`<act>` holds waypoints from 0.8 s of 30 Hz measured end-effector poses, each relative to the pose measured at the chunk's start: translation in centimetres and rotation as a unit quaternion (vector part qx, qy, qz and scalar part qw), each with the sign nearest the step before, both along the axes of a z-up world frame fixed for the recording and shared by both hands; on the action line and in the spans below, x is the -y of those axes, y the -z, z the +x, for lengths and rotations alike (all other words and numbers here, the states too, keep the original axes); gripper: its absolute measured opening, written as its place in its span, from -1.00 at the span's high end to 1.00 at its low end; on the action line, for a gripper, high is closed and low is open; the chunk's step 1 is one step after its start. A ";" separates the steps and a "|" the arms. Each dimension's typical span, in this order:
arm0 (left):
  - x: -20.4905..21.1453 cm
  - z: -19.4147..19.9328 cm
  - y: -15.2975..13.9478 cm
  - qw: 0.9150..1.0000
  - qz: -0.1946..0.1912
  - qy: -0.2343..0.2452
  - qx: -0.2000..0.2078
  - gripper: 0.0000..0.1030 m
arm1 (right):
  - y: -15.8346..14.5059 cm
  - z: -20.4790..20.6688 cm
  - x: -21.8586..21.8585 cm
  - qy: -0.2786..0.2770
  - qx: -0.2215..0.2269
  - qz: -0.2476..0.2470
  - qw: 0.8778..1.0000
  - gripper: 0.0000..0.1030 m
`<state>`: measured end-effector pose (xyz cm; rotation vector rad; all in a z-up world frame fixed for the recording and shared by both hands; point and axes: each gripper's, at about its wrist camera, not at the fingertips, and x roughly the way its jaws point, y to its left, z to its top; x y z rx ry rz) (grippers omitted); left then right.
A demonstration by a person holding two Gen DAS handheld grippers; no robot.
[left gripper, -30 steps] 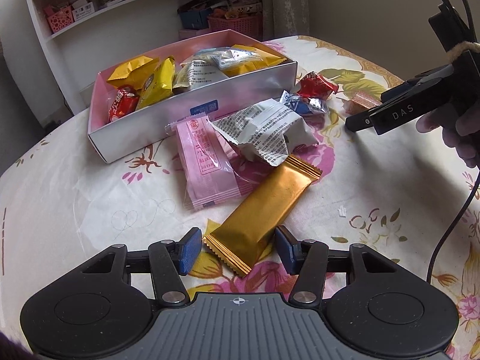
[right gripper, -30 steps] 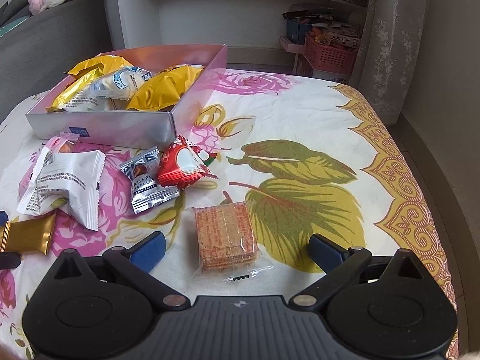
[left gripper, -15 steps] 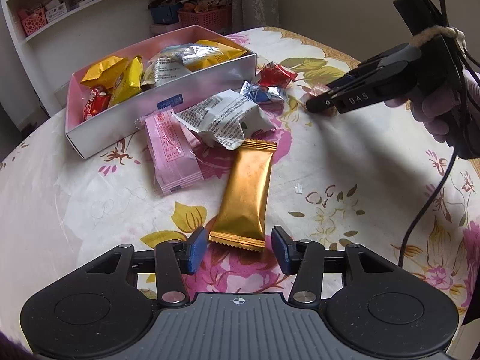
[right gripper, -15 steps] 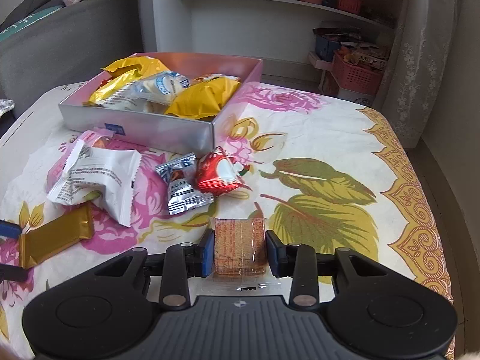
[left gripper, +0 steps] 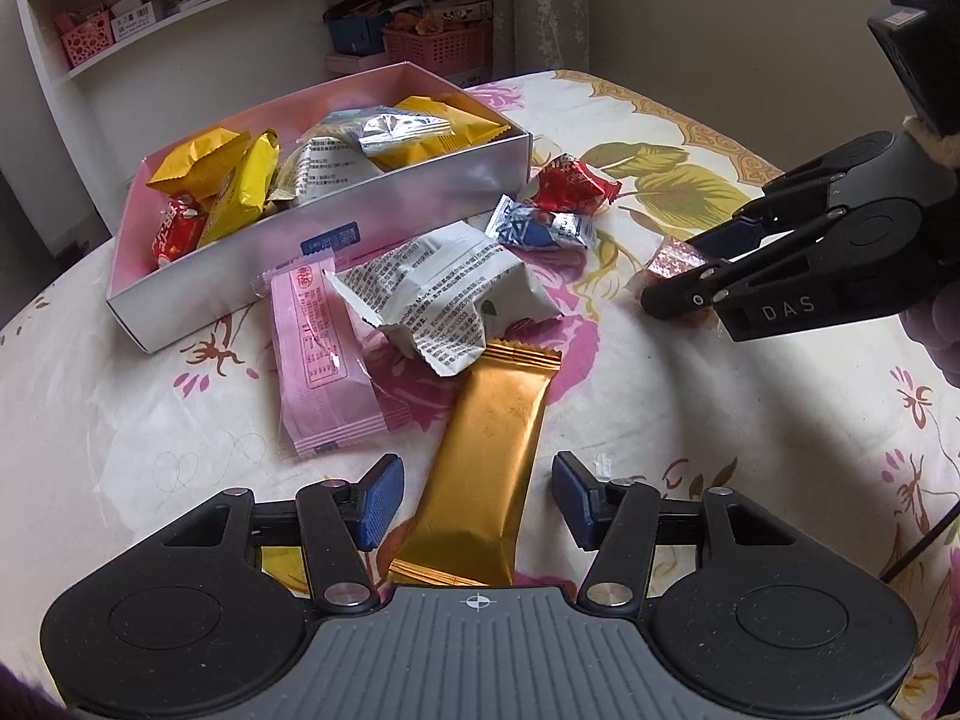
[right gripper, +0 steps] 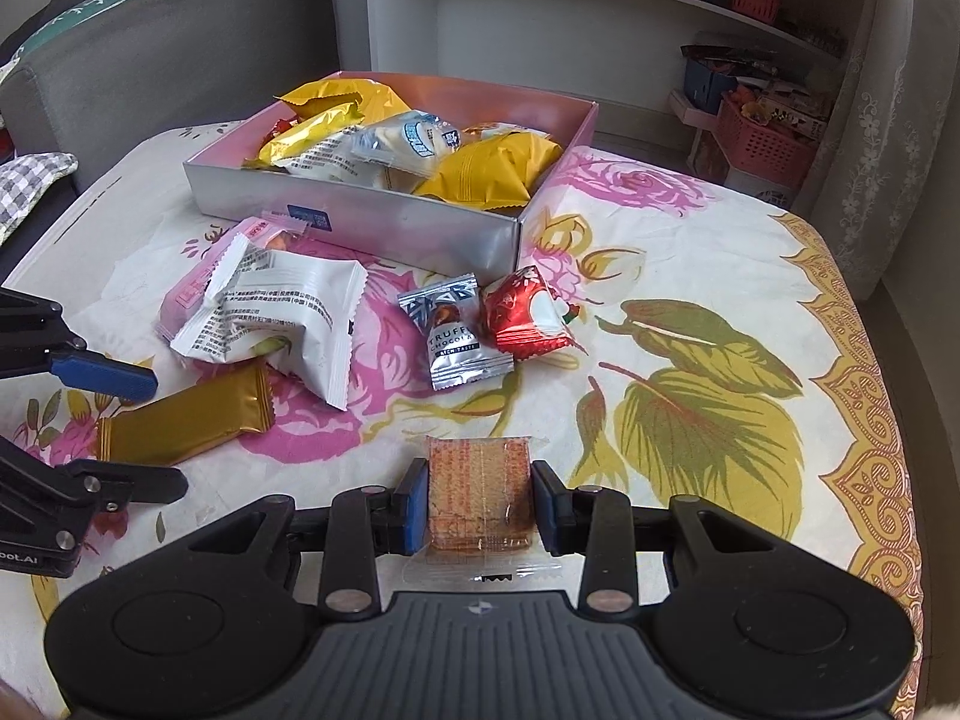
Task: Organize snacks
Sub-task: 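Close the left tool on the gold bar while the right tool grasps the wafer packet, then carry the gold bar and wafer packet over the pink box and open both tools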
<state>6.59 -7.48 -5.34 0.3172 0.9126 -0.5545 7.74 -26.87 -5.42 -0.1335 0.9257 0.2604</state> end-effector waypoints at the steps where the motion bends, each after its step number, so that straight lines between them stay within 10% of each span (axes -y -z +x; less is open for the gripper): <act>1: 0.2 -0.1 0.0 1.000 0.002 0.000 0.002 0.12 | 0.0 0.0 0.0 0.003 -0.004 0.000 1.000 0.46; 7: 0.9 -0.8 -0.3 1.000 0.011 0.000 0.001 0.44 | -0.3 -0.1 -0.1 0.021 -0.035 -0.001 0.999 0.46; 24: -3.1 -1.5 -3.6 0.994 -0.065 -0.075 -0.047 0.47 | -4.4 0.0 0.4 0.058 -0.030 0.084 0.994 0.46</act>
